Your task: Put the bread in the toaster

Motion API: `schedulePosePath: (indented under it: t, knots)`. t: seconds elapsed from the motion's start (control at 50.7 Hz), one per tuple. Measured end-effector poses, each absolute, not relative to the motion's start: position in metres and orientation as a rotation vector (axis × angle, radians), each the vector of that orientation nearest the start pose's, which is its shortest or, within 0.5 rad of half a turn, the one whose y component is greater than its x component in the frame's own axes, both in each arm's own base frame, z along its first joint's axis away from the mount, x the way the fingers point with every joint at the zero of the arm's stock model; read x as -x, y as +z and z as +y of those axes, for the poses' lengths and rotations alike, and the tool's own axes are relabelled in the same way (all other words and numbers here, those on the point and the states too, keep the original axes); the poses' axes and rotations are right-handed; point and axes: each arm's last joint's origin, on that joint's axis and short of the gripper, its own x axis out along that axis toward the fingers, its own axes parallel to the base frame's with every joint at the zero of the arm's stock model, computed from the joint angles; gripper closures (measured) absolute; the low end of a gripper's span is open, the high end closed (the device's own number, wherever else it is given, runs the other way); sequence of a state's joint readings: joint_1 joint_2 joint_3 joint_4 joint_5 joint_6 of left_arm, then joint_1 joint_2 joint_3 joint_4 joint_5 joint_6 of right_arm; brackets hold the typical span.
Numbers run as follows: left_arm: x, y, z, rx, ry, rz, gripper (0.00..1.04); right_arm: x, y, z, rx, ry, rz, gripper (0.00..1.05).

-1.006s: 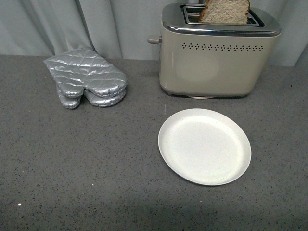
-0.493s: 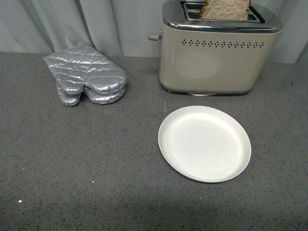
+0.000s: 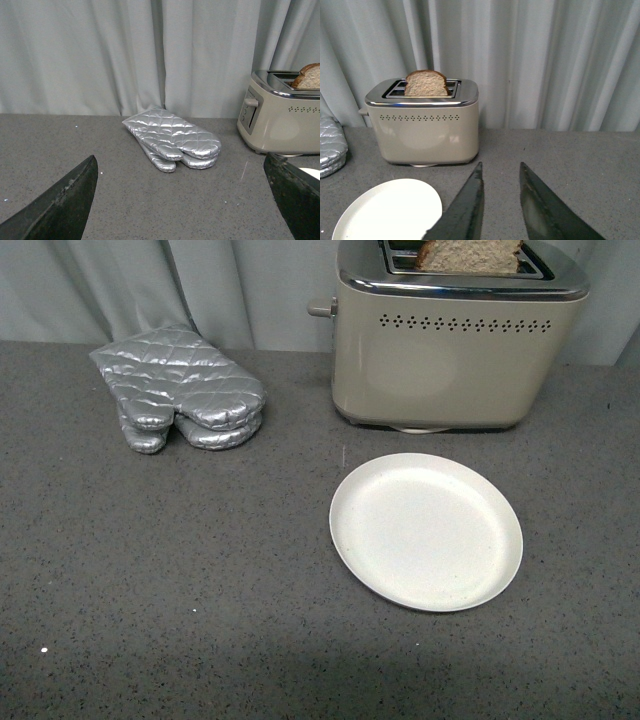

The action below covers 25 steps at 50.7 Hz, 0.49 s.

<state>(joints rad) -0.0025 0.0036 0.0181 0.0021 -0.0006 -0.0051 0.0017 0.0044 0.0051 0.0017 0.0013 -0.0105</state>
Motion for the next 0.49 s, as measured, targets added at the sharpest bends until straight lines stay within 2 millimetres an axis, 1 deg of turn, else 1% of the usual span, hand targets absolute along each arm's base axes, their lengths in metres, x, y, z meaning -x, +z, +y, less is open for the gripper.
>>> schedulePosePath:
  t: [0.039,0.059,0.158,0.177,0.237,0.256,0.335,0.355,0.454,0.493]
  knots:
    - [-0.0968,0.1696,-0.0002,0.005,-0.002,-0.017,0.07,-0.0977,0.1651,0.0001,0.010,0.001,-0.002,0.76]
    - [-0.0968,0.1696,-0.0002,0.005,-0.002,-0.017,0.07,-0.0977,0.1651,0.0001,0.010,0.001,-0.002,0.74]
    - [-0.0968,0.1696,-0.0002,0.005,-0.002,-0.017,0.07,-0.0977,0.1651,0.0001,0.010,0.000,-0.002,0.56]
    - [-0.0968,0.1696,-0.0002,0.005,-0.002,-0.017,0.07,-0.0977,0.1651,0.0001,0.010,0.000,-0.002,0.54]
    - [-0.0968,0.1696,-0.0002,0.005,-0.002,-0.017,0.07,-0.0977,0.1651,0.0001,0.010,0.000,-0.002,0.44]
    - [-0.0968,0.1696,-0.0002,0.005,-0.002,-0.017,0.07,-0.0977,0.1651,0.0001,0.010,0.000,-0.002,0.42]
    - [-0.0968,0.1696,-0.0002,0.005,-0.002,-0.017,0.07,-0.0977,0.1651,0.0001,0.010,0.000,-0.002,0.28]
    - [-0.0968,0.1696,-0.0002,0.005,-0.002,-0.017,0.07,-0.0977,0.1651,0.0001,0.010,0.000,-0.002,0.22]
    - [-0.0968,0.1696,-0.0002,0.005,-0.002,-0.017,0.07,-0.0977,0.1651,0.0001,0.010,0.000,-0.002,0.09]
    - [-0.0968,0.1696,-0.0002,0.005,-0.002,-0.017,0.07,-0.0977,0.1651,0.0001,0.007,0.000,-0.002,0.08]
